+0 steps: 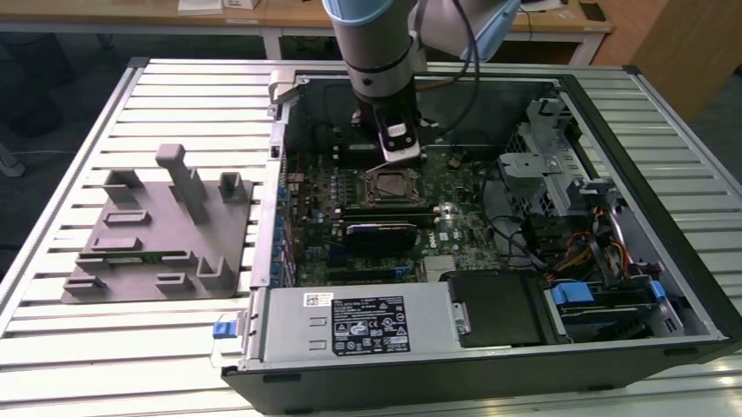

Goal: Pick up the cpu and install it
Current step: 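Install the first cpu locking lever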

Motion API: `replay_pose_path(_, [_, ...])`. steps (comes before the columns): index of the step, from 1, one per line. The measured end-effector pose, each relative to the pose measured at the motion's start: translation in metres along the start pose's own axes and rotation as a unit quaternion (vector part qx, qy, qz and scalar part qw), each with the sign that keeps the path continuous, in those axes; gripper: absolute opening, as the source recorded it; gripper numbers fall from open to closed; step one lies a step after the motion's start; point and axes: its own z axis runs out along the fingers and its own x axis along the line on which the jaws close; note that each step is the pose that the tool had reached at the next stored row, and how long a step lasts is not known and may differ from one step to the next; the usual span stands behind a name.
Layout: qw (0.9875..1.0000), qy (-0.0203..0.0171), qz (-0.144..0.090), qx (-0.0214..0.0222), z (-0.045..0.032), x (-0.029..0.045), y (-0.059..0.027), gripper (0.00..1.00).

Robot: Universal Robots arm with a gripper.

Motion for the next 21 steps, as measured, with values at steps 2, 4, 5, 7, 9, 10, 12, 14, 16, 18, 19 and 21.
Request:
replay_pose_path(2, [1.0000,-0.0001,0.000,0.0000,-0.0001,0.0022,0.0004,0.11])
replay_pose_path(4, [1.0000,-0.0001,0.000,0.0000,0.0004,0.0044,0.0012,0.11])
replay_pose_path(5, [1.0000,-0.0002,0.000,0.0002,0.0011,0.0052,0.0014,0.11])
replay_pose_path(7, [1.0000,-0.0018,-0.001,0.0044,0.0032,0.0070,0.0020,0.11])
replay_pose_path(9, [0.9999,-0.0051,-0.003,0.0121,0.0052,0.0080,0.0025,0.11])
replay_pose_path(10, [0.9998,-0.0070,-0.004,0.0168,0.0060,0.0085,0.0028,0.11])
replay_pose_path(12, [0.9996,-0.0106,-0.007,0.0256,0.0077,0.0092,0.0036,0.11])
replay_pose_path(14, [0.9996,-0.0112,-0.007,0.0265,0.0086,0.0099,0.0046,0.11])
replay_pose_path(16, [0.9996,-0.0113,-0.007,0.0264,0.0093,0.0104,0.0053,0.11])
replay_pose_path(18, [0.9996,-0.0110,-0.009,0.0259,0.0102,0.0108,0.0058,0.11])
replay_pose_path(19, [0.9996,-0.0106,-0.011,0.0256,0.0106,0.0110,0.0059,0.11])
replay_pose_path(21, [0.9995,-0.0093,-0.016,0.0248,0.0116,0.0115,0.0063,0.11])
